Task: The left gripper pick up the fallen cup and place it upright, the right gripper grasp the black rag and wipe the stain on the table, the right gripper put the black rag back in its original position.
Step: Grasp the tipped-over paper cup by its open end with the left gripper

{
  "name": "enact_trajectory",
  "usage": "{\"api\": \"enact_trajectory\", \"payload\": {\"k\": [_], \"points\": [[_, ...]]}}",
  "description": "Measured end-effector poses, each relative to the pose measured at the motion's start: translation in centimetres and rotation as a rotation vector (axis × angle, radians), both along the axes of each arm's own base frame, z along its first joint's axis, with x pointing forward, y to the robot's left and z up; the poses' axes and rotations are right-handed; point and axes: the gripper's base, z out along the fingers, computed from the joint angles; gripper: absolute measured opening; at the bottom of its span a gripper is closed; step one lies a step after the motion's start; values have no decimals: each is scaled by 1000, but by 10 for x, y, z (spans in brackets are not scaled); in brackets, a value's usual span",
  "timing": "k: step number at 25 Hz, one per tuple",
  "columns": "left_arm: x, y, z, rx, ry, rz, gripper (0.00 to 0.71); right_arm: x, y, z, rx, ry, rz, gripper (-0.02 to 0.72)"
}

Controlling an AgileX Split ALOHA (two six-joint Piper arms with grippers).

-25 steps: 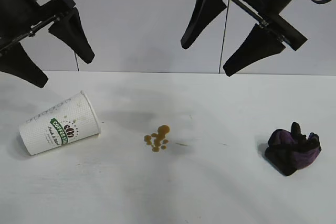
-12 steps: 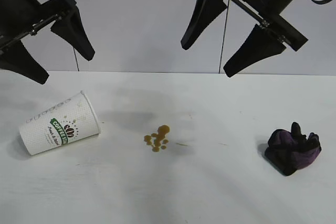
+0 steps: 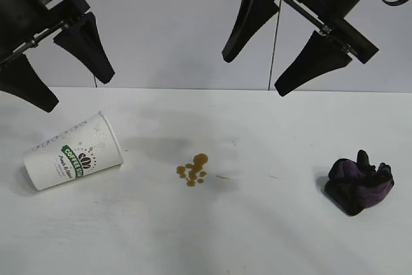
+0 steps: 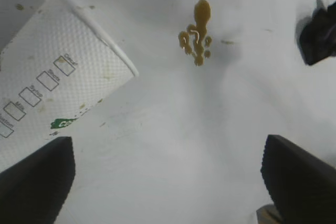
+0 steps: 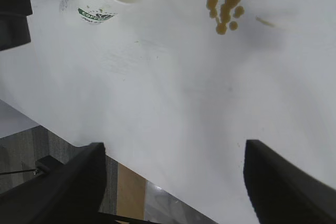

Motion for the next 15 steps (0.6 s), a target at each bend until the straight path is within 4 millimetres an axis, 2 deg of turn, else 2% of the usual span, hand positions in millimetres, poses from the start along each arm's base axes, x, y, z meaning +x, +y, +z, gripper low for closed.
{"api": "enact_trajectory", "payload": {"k": [5, 9, 11, 15], "points": [[8, -16, 40, 12, -191, -243, 695, 0, 0, 0, 0, 2, 1, 503], [8, -36, 68, 146, -355, -473, 695, -1, 0, 0, -1, 5, 4, 503], [3, -48, 71, 251, -406, -583, 695, -1, 0, 0, -1, 5, 4, 503], [-4, -67, 61, 499, -443, -766, 695, -1, 0, 0, -1, 6, 4, 503]]}}
